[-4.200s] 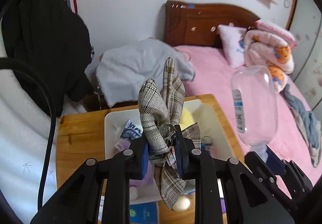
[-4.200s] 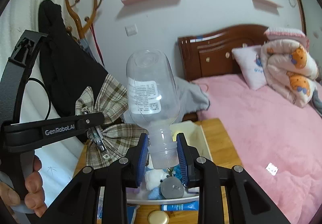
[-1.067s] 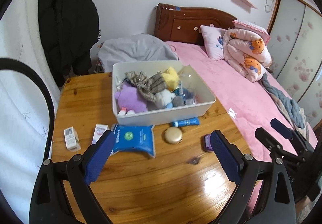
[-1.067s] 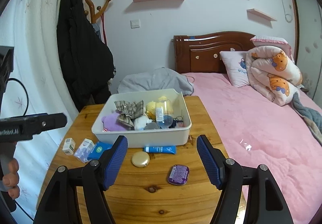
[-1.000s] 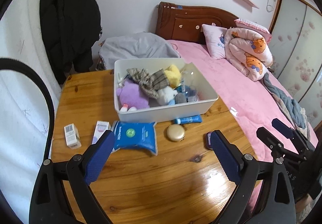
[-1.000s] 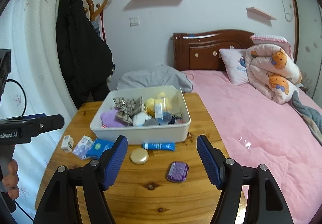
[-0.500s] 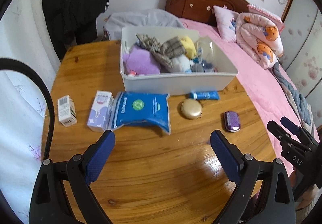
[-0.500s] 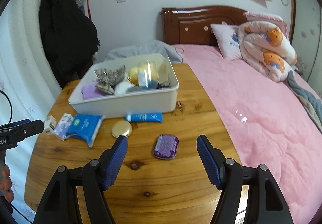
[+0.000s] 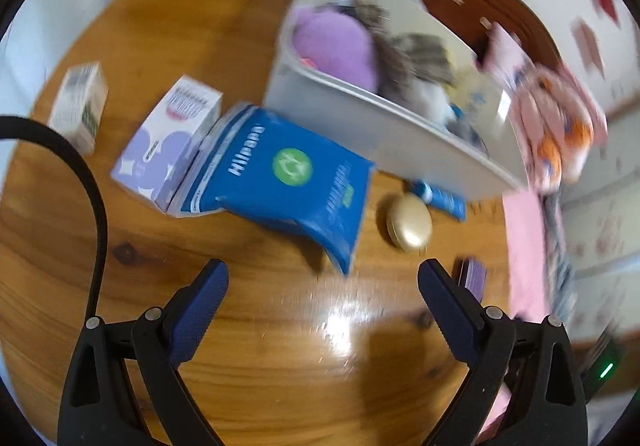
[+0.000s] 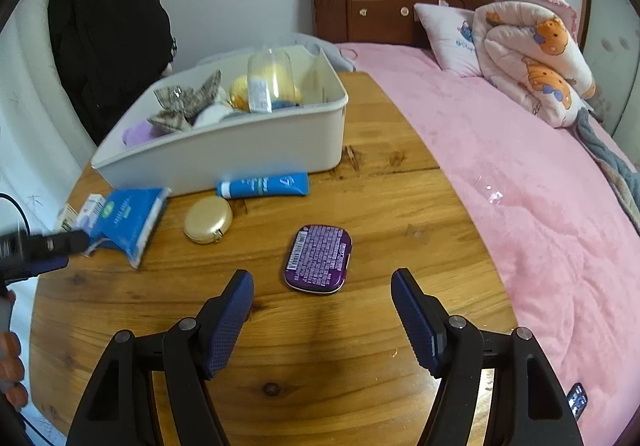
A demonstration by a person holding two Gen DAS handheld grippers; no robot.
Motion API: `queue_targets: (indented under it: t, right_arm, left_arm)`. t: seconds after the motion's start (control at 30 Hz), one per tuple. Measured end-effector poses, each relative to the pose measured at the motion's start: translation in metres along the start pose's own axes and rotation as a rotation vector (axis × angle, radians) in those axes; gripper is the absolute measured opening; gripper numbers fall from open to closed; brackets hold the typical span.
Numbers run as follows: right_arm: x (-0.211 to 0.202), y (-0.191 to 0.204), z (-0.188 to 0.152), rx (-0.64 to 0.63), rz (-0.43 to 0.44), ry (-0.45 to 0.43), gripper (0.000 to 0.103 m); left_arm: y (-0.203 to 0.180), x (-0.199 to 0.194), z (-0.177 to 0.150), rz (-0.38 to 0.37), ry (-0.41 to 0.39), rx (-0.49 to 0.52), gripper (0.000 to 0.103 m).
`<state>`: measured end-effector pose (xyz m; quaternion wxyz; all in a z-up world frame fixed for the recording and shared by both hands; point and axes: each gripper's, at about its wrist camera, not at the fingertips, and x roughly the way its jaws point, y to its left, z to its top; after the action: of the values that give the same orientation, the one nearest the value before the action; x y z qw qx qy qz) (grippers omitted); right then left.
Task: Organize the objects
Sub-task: 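Grasp the blue Hipapa pouch with the left tool while the right tool grasps the purple tin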
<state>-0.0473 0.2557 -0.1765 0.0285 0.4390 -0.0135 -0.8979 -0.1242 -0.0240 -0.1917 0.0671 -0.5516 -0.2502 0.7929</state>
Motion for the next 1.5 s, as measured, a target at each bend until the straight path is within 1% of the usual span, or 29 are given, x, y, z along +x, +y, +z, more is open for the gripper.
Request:
queue_targets:
  t: [0.1,0.23,0.3,0.4,0.57,0.77,1.0,1.27,1.37,1.5]
  right_arm:
    - [0.014,-0.004,-0.002,0.020,0.009,0.024,0.072]
    - [0.029,-0.016,0.000,0.073,0.033,0.057,0.072]
    - [0.036,-0.021,0.001,0.098,0.035,0.069,0.072]
    - [0.042,-0.025,0.001,0.121,0.047,0.074,0.072]
    - [0.046,-0.022,0.002,0.109,0.053,0.066,0.072]
    - [0.050,-0.022,0.001,0.094,0.054,0.063,0.072]
    - [0.051,-0.023,0.001,0.080,0.057,0.050,0.072]
    - [0.057,-0.020,0.000,0.065,0.056,0.051,0.072]
    - [0.059,-0.018,0.002,0.061,0.053,0.049,0.072]
    - [0.063,-0.015,0.003,0.055,0.045,0.052,0.072]
  left_arm:
    - [0.010,0.008,0.009,-0.016,0.008,-0.101,0.096]
    - [0.016,0.016,0.014,-0.012,0.016,-0.185,0.096]
    - [0.018,0.019,0.015,0.006,0.013,-0.227,0.096]
    - [0.018,0.021,0.017,0.043,-0.007,-0.264,0.096]
    - [0.012,0.020,0.013,0.105,-0.067,-0.279,0.096]
    - [0.012,0.017,0.008,0.175,-0.153,-0.329,0.097]
    - [0.025,0.018,0.000,0.241,-0.207,-0.389,0.097]
    - [0.025,0.028,0.002,0.294,-0.210,-0.387,0.098]
    - [0.024,0.029,0.003,0.293,-0.219,-0.399,0.098]
    - [0.027,0.028,0.001,0.315,-0.231,-0.372,0.098]
